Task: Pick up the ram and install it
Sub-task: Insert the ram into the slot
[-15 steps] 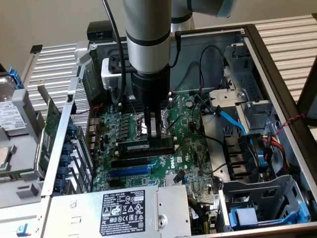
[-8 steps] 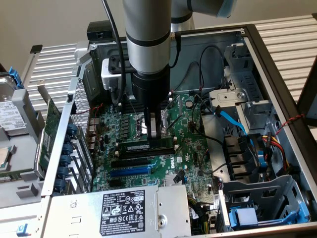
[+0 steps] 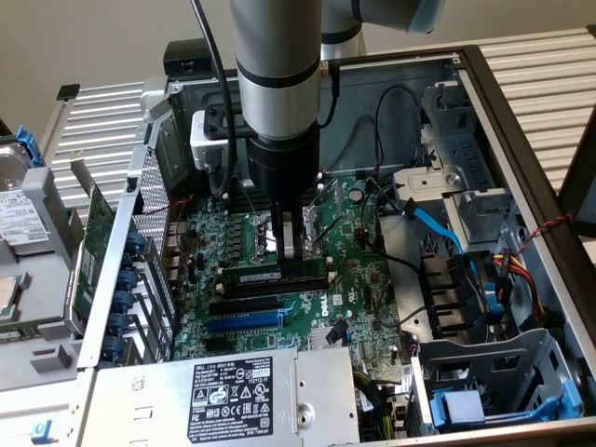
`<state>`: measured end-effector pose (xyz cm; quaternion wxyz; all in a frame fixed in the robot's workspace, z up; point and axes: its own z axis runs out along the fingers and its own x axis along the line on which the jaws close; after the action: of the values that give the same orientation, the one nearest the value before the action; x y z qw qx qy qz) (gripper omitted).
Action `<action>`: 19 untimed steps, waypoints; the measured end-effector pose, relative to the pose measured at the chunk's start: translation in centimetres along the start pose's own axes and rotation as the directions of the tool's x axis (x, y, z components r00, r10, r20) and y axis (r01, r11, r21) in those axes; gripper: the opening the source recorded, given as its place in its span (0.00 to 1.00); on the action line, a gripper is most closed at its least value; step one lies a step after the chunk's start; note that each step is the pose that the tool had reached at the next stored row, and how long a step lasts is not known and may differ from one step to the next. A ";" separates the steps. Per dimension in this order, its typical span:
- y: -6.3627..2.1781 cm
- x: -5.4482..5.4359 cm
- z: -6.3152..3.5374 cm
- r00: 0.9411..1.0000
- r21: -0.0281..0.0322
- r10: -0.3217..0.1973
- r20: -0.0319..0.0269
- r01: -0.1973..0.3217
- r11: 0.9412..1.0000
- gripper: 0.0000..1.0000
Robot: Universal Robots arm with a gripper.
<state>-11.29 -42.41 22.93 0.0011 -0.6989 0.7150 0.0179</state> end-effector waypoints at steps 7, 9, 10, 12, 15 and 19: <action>0.01 0.0 0.01 1.000 0.000 0.009 0.000 -0.009 1.000 0.13; 0.01 0.0 0.01 1.000 -0.001 0.012 0.000 -0.012 1.000 0.13; 0.01 0.0 0.01 1.000 -0.002 0.013 0.000 -0.013 1.000 0.13; 0.01 0.0 0.00 1.000 -0.005 0.016 0.000 -0.016 1.000 0.13; 0.01 0.0 0.00 1.000 -0.005 0.018 0.000 -0.018 1.000 0.13; 0.01 0.0 0.00 1.000 -0.005 0.020 0.000 -0.020 1.000 0.13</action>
<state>-11.30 -42.41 22.93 -0.0007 -0.6917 0.7220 0.0198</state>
